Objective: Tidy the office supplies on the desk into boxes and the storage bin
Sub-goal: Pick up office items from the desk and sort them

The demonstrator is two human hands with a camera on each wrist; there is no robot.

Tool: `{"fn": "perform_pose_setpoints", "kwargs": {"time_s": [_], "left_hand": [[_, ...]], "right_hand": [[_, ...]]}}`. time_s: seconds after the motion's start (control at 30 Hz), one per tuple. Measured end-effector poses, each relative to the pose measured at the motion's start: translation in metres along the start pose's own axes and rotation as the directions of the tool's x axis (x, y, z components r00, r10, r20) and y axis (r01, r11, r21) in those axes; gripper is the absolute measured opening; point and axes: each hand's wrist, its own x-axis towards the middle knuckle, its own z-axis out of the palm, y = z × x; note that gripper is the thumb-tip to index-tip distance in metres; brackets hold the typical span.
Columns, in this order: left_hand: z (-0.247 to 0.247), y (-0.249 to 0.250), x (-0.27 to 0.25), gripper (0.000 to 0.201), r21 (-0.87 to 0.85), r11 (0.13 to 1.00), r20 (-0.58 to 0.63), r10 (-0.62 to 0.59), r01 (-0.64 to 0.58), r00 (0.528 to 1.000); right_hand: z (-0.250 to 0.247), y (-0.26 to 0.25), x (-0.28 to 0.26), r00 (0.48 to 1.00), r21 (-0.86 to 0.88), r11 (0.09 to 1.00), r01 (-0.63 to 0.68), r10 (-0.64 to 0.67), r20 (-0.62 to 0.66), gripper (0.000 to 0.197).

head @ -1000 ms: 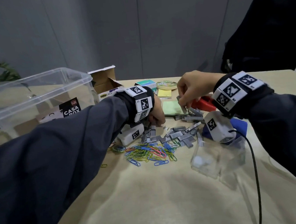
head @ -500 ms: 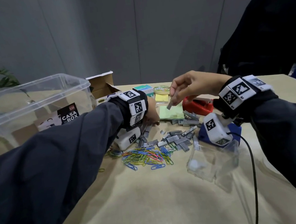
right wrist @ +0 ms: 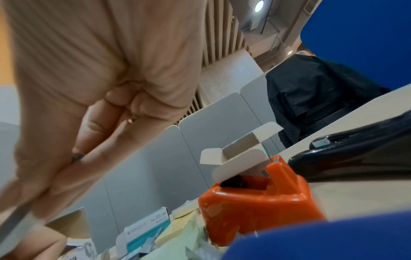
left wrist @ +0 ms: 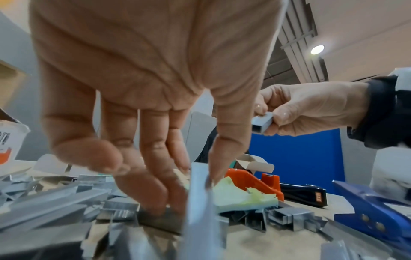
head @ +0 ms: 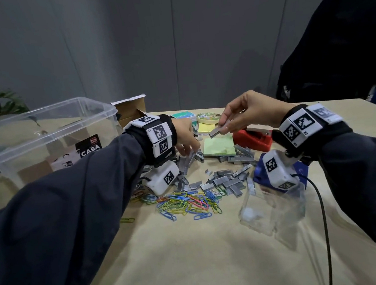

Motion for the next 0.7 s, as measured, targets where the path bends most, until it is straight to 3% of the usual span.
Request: {"fn": "perform_pose_setpoints", "kwargs": {"time_s": [0.07,0.13,0.3,0.43,0.7], "left_hand": [[-0.001,-0.001,0.001,0.015,-0.101,0.995,-0.068,0.019,-0.026,0.998],[-0.004,-0.001,0.002,0.024,-0.250,0.966,-0.150,0.026,-0.063,0.988],[-0.002,0.000,-0.006,0.036,-0.574,0.812,-0.093,0.066,-0.108,0.993],[0.003,0.001,-0.008,0.028,-0.659,0.730,-0.152,0.107,-0.181,0.983],[0.002,0.000,-0.009,0.010,-0.805,0.527,-0.307,0.023,-0.272,0.952]], "right_hand": [[0.000,0.000,0.001,0.998,0.004,1.000,0.015,-0.015,-0.055,0.019],[0.000,0.001,0.000,0.993,0.018,0.999,0.039,-0.036,-0.114,0.014],[0.002,0.003,0.001,0.975,0.009,0.994,0.105,-0.101,-0.198,0.014],[0.004,0.003,0.004,0.973,0.004,0.993,0.114,-0.111,-0.201,0.013],[0.007,0.004,0.007,0.978,0.131,0.988,0.086,-0.059,-0.200,0.012]]}}
